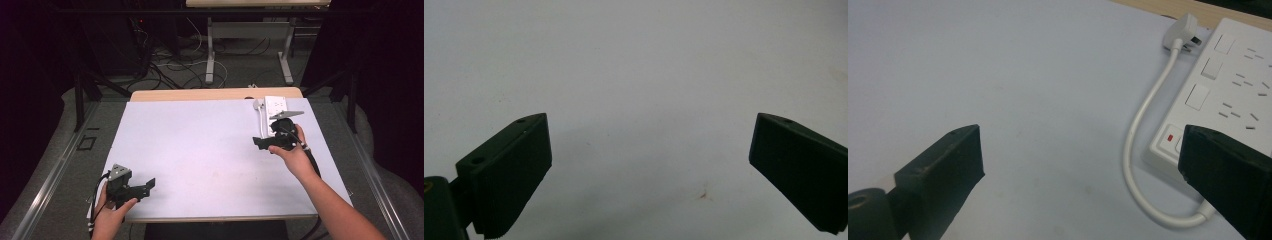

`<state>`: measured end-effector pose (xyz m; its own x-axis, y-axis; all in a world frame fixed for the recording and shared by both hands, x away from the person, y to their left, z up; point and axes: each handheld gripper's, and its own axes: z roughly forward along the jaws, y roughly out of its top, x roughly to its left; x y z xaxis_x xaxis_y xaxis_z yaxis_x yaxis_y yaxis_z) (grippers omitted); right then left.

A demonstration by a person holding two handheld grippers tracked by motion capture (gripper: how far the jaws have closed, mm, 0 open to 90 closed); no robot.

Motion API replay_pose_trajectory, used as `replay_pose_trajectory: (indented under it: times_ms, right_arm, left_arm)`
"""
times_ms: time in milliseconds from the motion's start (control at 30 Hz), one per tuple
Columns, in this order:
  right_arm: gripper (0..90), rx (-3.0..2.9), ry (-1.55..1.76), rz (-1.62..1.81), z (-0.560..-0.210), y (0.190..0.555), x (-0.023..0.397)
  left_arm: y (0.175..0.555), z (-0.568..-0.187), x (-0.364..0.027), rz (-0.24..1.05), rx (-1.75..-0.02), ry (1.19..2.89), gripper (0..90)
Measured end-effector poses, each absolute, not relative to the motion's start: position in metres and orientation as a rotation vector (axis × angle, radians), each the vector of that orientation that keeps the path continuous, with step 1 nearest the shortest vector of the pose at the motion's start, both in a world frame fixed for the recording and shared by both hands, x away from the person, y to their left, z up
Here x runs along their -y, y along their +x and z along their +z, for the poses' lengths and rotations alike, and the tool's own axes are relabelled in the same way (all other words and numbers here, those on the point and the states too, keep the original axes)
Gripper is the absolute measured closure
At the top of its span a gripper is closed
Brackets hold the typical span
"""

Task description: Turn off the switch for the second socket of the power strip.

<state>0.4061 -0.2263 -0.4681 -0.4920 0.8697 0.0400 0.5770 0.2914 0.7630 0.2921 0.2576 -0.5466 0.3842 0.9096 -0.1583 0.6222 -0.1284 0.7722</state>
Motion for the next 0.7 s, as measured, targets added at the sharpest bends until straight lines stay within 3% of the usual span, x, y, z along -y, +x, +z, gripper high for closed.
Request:
replay_pose_trajectory:
  times_ms: [700]
  right_arm:
    - [3.9,-2.200,1.341,1.022,-0.491,0.360,0.236]
  left_arm:
    - [0.293,-0.549,-0.256,0.445,-1.319,1.863,0.4]
